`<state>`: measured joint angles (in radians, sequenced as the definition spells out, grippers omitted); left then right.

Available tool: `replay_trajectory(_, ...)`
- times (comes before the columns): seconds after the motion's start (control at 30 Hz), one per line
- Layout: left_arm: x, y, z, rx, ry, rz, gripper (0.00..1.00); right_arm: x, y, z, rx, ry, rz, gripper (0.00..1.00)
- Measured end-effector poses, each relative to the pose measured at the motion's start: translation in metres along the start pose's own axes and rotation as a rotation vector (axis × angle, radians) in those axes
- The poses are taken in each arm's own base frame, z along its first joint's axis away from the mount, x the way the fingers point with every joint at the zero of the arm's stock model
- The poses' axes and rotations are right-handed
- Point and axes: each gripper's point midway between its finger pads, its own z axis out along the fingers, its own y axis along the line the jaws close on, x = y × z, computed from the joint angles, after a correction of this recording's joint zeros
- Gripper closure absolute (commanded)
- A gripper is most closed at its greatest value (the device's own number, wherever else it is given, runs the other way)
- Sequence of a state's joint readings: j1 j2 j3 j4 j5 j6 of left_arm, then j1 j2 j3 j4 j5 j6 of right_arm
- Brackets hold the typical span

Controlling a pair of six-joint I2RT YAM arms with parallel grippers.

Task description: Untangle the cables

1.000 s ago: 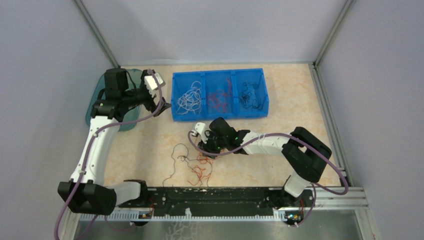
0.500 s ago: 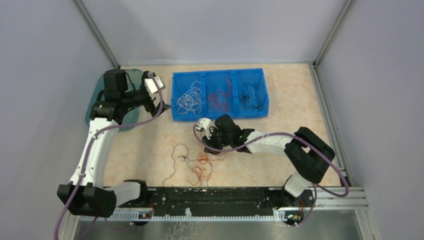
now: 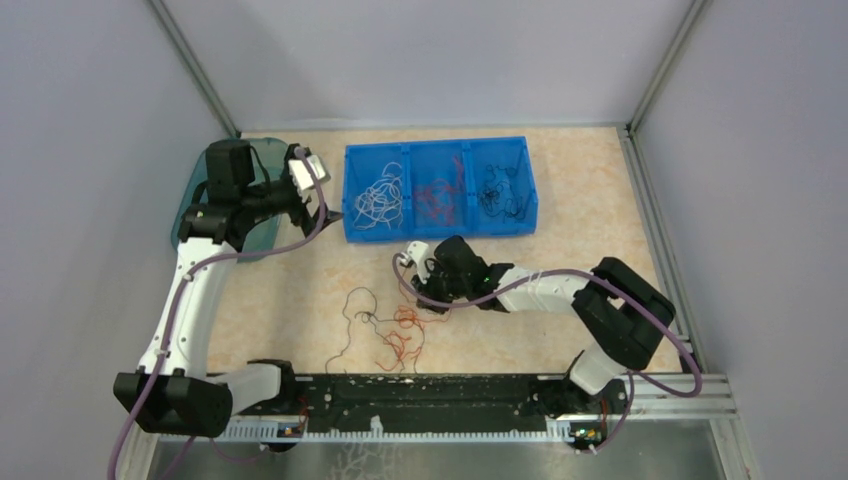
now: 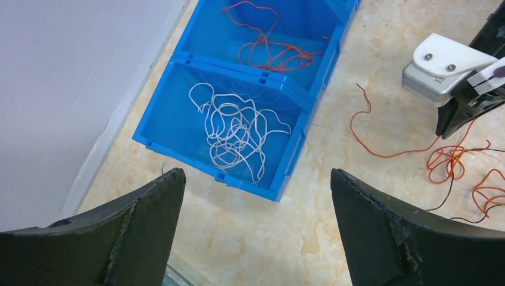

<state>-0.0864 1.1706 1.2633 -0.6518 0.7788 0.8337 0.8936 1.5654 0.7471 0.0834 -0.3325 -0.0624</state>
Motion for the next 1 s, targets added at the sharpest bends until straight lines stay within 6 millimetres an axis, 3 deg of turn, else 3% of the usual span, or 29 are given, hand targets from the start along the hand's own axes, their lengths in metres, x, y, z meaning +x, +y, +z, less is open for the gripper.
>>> replay_trajectory(0.17, -0.003, -0.005, -0.001, 0.016, -0.015, 0.000, 0.03, -0.010, -0.008, -0.005, 0.052, -0.030, -0.005, 1.00)
replay_trajectory(0.27, -0.007, -0.011, -0.004, 0.028, -0.032, 0.003, 0.04, -0.033, -0.014, -0.021, 0.082, -0.106, -0.014, 1.00)
replay_trajectory(0.53, -0.013, -0.043, -0.005, 0.120, -0.099, -0.010, 0.03, -0.128, -0.014, -0.086, 0.120, -0.421, -0.048, 1.00)
replay_trajectory(0.77, -0.030, -0.077, -0.002, 0.199, -0.185, -0.081, 0.03, -0.221, 0.012, -0.150, 0.069, -0.721, -0.085, 1.00)
replay_trajectory(0.9, -0.049, -0.097, 0.004, 0.259, -0.247, -0.140, 0.02, -0.258, 0.030, -0.181, 0.002, -0.860, -0.081, 1.00)
replay_trajectory(1.0, -0.062, -0.108, 0.012, 0.294, -0.284, -0.181, 0.02, -0.275, 0.041, -0.197, -0.051, -0.933, -0.072, 1.00)
